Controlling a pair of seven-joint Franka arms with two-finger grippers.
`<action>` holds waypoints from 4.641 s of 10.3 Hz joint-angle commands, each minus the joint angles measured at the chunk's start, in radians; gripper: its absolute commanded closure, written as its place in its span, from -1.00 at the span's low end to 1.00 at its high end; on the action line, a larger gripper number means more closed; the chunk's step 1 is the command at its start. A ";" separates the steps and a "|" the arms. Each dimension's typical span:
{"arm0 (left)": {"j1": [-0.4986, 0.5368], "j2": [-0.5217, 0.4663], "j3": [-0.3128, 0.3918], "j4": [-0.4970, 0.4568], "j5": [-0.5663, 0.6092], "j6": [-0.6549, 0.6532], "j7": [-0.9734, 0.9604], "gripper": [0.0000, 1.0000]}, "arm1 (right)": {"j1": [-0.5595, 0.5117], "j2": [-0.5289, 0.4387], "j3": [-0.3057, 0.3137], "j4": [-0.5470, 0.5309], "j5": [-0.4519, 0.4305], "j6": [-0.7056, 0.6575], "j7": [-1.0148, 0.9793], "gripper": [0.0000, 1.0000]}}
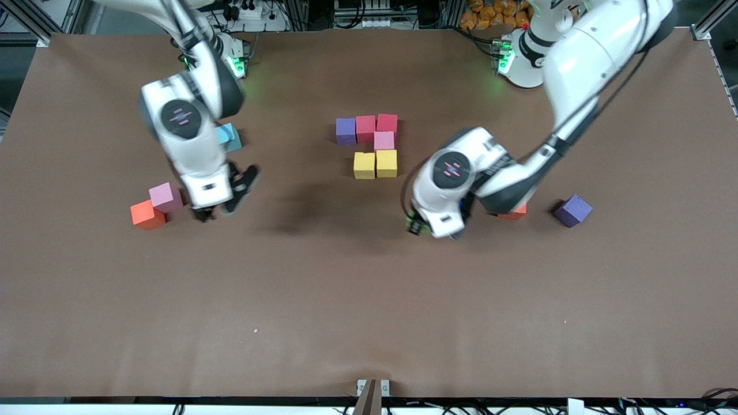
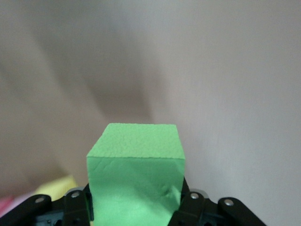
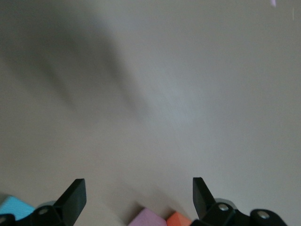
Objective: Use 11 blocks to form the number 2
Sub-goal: 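Carry the green cube to the cluster while the right gripper reaches the orange cube, then lower the green cube below the yellow while the right gripper grasps the orange cube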
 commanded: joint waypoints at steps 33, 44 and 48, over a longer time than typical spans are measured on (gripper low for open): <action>-0.524 0.072 0.214 0.043 -0.057 0.243 -0.914 -0.15 | -0.547 0.252 0.029 -0.071 -0.006 0.332 -1.284 0.22; -0.608 0.071 0.313 -0.006 -0.043 0.321 -0.975 -0.13 | -0.538 0.197 0.168 0.041 0.087 0.213 -1.085 0.25; -0.620 0.065 0.324 -0.010 -0.037 0.320 -0.980 -0.13 | -0.521 0.197 0.268 0.047 0.086 0.199 -0.772 0.16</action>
